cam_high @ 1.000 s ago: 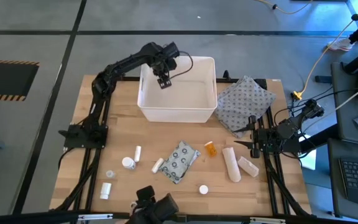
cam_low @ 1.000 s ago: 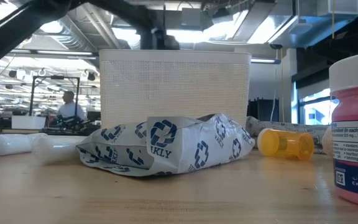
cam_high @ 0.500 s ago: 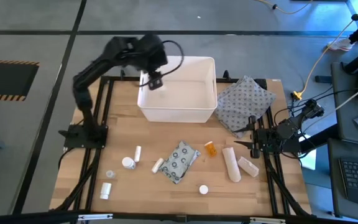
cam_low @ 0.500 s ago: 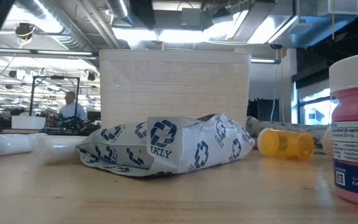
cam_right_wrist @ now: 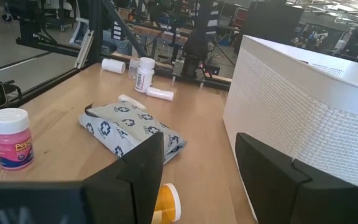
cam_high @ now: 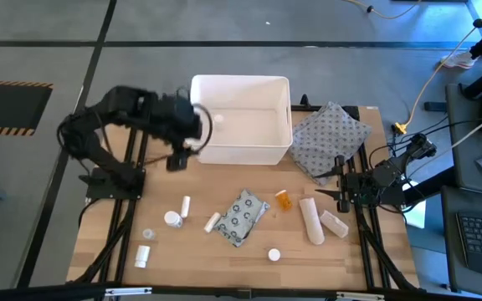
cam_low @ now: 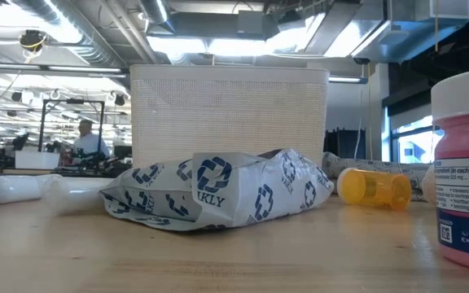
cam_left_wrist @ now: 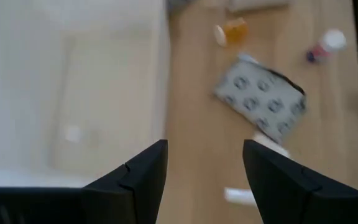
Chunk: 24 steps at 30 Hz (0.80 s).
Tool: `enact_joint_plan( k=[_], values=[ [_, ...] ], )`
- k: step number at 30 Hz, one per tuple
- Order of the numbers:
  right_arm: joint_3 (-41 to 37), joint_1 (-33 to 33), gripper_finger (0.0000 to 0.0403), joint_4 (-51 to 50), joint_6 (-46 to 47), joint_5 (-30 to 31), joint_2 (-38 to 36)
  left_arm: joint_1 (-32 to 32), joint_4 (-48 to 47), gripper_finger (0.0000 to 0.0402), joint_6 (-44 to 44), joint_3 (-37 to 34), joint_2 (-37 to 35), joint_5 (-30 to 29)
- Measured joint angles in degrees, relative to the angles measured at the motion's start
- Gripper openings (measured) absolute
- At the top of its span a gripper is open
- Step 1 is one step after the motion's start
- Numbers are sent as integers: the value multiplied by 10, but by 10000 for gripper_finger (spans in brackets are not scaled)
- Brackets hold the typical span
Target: Pick & place medical supplies in basket/bin
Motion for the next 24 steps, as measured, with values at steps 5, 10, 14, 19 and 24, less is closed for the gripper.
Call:
enact_joint_plan(
  k=[5,10,14,19,24],
  values=[
    [0,0,201,1,0,0,0,-83,21,202,-104,-137,-30,-47],
    [0,0,201,1,0,0,0,-167,104,202,-192,-276,-58,-52],
    [0,0,201,1,0,0,0,-231,173,202,-277,-359,-70,-65],
    [0,0,201,1,1,0,0,-301,261,202,-336,-439,-70,-104],
    [0,0,201,1,26,0,0,-335,289,202,-372,-485,-70,-116]
  ],
)
